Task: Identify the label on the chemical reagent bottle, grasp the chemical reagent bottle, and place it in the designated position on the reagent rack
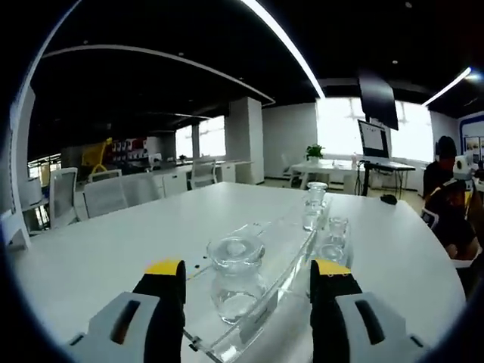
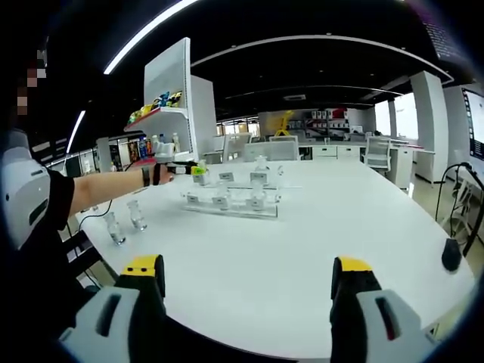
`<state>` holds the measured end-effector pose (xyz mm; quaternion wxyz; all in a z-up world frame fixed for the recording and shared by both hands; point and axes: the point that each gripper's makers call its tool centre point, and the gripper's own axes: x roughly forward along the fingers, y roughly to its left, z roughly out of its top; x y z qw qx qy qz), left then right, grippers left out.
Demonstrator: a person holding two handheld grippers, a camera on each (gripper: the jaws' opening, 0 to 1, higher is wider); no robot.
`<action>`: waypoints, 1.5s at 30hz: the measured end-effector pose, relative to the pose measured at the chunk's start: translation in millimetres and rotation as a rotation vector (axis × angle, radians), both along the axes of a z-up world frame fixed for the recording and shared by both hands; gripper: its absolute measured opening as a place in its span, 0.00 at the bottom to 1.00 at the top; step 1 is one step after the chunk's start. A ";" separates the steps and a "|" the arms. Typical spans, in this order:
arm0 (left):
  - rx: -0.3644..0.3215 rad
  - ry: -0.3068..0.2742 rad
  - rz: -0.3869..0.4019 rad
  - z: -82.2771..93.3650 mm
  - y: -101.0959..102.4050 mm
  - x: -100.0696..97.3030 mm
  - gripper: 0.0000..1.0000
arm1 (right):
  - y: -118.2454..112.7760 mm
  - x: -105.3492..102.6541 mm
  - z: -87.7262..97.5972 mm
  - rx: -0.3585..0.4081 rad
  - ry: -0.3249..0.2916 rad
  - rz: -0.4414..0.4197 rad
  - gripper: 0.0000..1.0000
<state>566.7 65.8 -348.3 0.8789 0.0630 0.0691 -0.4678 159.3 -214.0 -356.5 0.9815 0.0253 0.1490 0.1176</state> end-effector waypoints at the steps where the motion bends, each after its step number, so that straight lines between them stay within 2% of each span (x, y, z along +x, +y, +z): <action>1: 0.006 -0.009 -0.003 -0.8 -0.3 0.2 0.78 | -0.3 -0.3 -0.1 0.000 -0.001 -0.001 0.87; 4: 0.036 -0.024 -0.010 -4.1 1.3 -3.2 0.86 | -1.5 -1.3 -0.5 0.003 -0.002 -0.004 0.87; 8: 0.004 -0.014 -0.026 3.0 7.0 -15.9 0.95 | -2.2 -2.7 0.2 0.007 -0.008 -0.003 0.87; 13: -0.011 0.005 -0.027 11.8 20.0 -34.2 0.95 | -6.5 -2.7 -2.3 0.014 -0.007 -0.011 0.87; 19: -0.002 -0.007 -0.017 23.0 32.1 -62.0 0.95 | -4.0 -2.7 0.4 0.023 -0.023 0.003 0.87; 22: -0.002 -0.011 -0.014 35.4 38.3 -83.8 0.95 | -4.4 -5.0 1.2 0.024 -0.027 0.008 0.87; 24: -0.036 0.001 -0.019 48.3 44.2 -102.6 0.95 | -7.2 -7.0 3.4 0.028 -0.033 0.006 0.87; 30: -0.054 -0.043 -0.008 78.0 67.2 -159.2 0.95 | -10.0 -7.7 9.4 0.023 -0.044 0.011 0.87; 35: -0.049 -0.049 0.027 82.7 84.9 -195.6 0.95 | -6.5 -8.3 16.5 0.024 -0.061 0.030 0.87; 37: -0.016 -0.054 0.050 77.9 94.5 -210.0 0.95 | -5.8 -9.2 17.7 0.024 -0.064 0.034 0.87; 42: -0.007 -0.042 0.073 70.8 117.2 -248.2 0.95 | -2.9 -13.2 19.3 0.021 -0.065 0.039 0.87; 45: -0.003 -0.067 0.104 72.1 132.9 -265.5 0.95 | 0.2 -14.5 17.1 0.004 -0.052 0.046 0.87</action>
